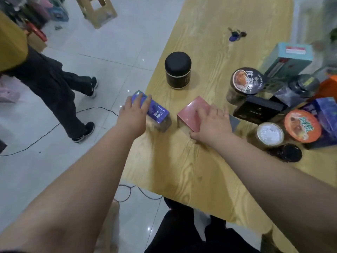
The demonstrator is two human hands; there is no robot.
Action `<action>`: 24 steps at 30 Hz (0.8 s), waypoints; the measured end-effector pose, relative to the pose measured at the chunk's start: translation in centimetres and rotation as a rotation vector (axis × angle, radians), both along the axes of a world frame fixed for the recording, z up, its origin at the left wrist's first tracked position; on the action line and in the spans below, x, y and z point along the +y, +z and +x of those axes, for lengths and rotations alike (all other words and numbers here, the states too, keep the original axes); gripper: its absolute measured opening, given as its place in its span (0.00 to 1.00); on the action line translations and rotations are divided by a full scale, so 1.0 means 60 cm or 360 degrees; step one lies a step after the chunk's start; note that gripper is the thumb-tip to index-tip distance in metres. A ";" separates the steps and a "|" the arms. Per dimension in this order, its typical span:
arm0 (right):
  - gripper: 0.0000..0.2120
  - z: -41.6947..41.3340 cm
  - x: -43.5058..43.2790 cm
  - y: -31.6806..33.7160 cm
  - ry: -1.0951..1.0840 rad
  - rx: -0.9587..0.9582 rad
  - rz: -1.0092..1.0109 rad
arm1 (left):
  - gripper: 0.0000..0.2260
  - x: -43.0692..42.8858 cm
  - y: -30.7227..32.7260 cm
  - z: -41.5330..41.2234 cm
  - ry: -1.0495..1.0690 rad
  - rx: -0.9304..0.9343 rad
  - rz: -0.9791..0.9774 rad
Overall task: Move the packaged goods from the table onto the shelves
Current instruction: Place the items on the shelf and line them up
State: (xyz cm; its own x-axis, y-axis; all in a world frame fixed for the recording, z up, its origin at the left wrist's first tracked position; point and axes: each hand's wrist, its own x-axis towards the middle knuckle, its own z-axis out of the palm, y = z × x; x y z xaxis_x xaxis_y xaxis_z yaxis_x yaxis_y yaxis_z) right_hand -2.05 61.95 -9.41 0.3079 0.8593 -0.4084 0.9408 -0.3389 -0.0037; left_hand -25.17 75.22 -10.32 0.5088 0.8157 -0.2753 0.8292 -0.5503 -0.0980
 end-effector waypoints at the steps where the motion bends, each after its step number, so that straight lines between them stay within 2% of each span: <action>1: 0.43 -0.002 -0.003 -0.004 0.0010 0.0015 0.0018 | 0.42 0.026 -0.006 0.004 -0.0032 0.0032 0.0000; 4: 0.43 -0.005 -0.023 -0.011 0.0074 0.0148 0.0073 | 0.38 0.093 -0.030 0.005 -0.0133 0.0081 -0.0070; 6: 0.44 -0.007 -0.047 -0.018 0.0116 0.0303 0.0112 | 0.34 0.117 -0.044 -0.001 -0.0243 -0.0048 -0.0165; 8: 0.42 -0.008 -0.076 -0.030 0.0128 0.0428 0.0209 | 0.34 0.117 -0.042 -0.013 -0.0246 -0.0224 -0.0370; 11: 0.41 -0.006 -0.112 -0.057 0.0079 0.0622 0.0396 | 0.35 0.083 -0.036 -0.049 -0.0047 -0.0504 -0.0689; 13: 0.43 -0.003 -0.125 -0.072 -0.0030 0.0739 0.0513 | 0.38 0.049 -0.051 -0.072 0.0083 -0.0775 -0.0787; 17: 0.57 -0.003 -0.124 -0.100 -0.0354 0.1147 0.0570 | 0.37 -0.007 -0.101 -0.098 0.0800 -0.1450 -0.0971; 20: 0.63 0.002 -0.119 -0.124 -0.0514 0.1313 0.0505 | 0.34 -0.022 -0.131 -0.100 0.0933 -0.1594 -0.1194; 24: 0.61 0.005 -0.097 -0.127 -0.0656 0.1505 0.0579 | 0.35 -0.025 -0.149 -0.103 0.1003 -0.1688 -0.1278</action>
